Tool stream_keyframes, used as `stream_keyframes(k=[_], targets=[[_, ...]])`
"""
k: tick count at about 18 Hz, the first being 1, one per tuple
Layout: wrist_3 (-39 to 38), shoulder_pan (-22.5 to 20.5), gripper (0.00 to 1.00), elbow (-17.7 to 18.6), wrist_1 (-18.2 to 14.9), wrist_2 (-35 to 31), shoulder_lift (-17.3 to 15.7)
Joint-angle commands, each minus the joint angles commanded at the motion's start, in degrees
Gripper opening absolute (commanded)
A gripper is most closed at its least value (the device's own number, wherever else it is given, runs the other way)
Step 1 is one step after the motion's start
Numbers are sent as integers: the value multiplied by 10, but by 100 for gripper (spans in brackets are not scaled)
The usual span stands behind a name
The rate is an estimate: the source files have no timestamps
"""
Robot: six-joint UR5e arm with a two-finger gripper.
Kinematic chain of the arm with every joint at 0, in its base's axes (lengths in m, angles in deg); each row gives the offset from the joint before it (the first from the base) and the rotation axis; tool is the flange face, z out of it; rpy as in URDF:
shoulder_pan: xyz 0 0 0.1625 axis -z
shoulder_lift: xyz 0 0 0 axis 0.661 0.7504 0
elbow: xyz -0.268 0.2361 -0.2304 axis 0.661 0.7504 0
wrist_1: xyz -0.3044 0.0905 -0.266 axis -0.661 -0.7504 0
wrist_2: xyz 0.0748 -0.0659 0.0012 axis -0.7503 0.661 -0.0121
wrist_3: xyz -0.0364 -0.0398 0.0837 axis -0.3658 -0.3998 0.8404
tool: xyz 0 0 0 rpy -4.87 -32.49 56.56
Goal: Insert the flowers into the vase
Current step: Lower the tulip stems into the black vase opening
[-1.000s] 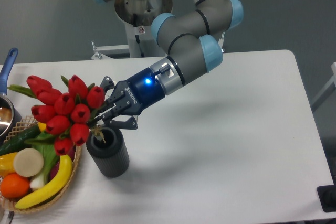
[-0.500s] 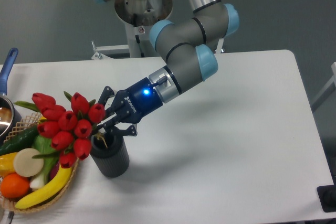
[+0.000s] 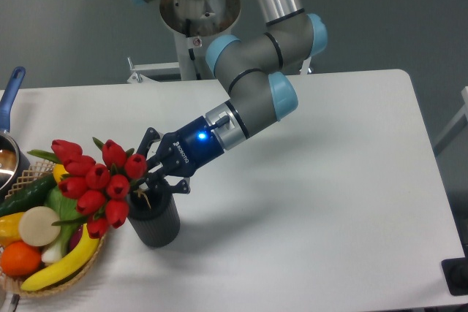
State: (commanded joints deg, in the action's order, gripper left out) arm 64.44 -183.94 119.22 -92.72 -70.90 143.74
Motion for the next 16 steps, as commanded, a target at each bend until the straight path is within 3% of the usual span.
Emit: stream_keyframes(k=[12, 16], targets=[[15, 0, 24, -8, -1, -14, 19], [15, -1, 38, -11, 0, -14, 19]])
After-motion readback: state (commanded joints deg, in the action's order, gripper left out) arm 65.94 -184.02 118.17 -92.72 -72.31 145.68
